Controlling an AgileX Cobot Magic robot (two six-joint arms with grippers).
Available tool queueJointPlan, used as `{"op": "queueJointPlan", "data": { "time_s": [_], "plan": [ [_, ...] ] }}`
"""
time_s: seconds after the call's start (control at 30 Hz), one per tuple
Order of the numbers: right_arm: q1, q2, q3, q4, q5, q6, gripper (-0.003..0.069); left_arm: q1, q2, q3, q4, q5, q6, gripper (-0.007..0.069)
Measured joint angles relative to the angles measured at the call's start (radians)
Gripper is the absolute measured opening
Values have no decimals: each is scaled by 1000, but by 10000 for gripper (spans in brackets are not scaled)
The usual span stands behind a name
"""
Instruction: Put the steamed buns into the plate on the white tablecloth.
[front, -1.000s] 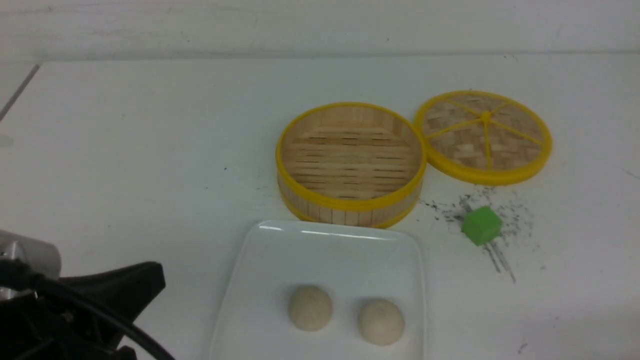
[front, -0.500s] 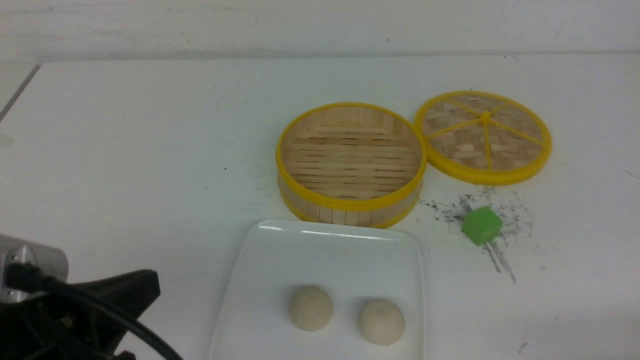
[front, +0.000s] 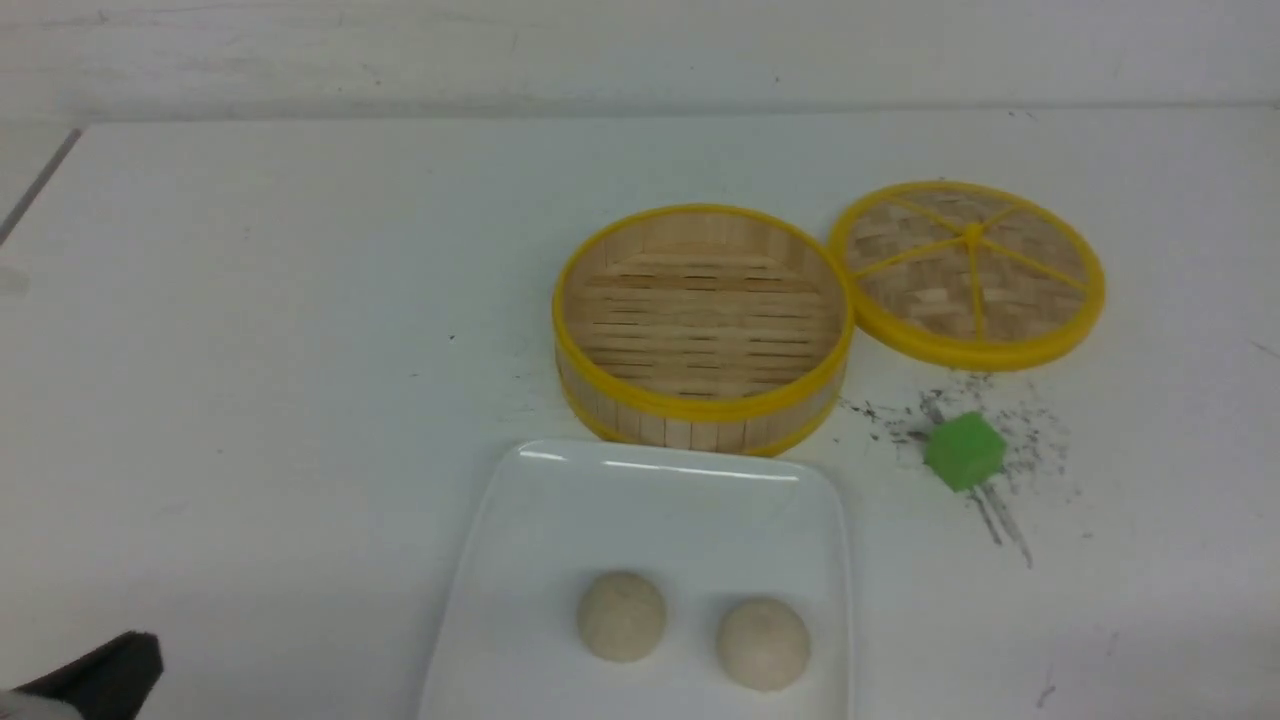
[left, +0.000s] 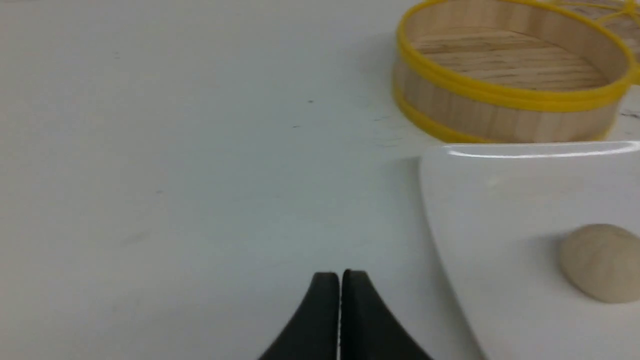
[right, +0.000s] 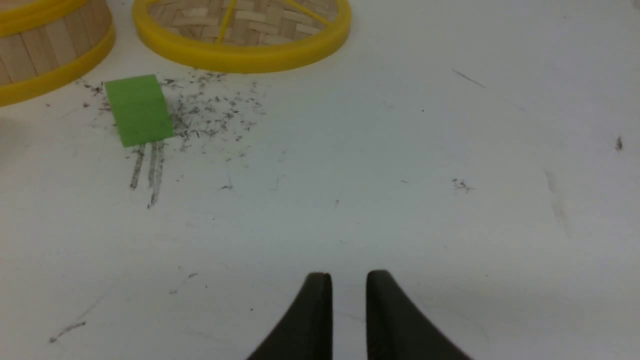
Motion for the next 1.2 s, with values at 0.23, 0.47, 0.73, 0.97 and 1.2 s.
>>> {"op": "queueJointPlan", "data": {
  "time_s": [0.23, 0.47, 0.73, 0.97, 1.2],
  "plan": [
    [0, 0, 0, 0, 0, 0, 142, 167, -142, 111, -44, -4, -22, 36],
    [0, 0, 0, 0, 0, 0, 152, 172, -154, 115, -75, 65, -24, 41],
    [0, 0, 0, 0, 0, 0, 161, 174, -154, 115, -73, 69, -22, 51],
    [0, 0, 0, 0, 0, 0, 171, 198, -154, 115, -70, 71, 10, 55],
    [0, 0, 0, 0, 0, 0, 175, 228, -154, 115, -71, 71, 12, 63]
  ]
}}
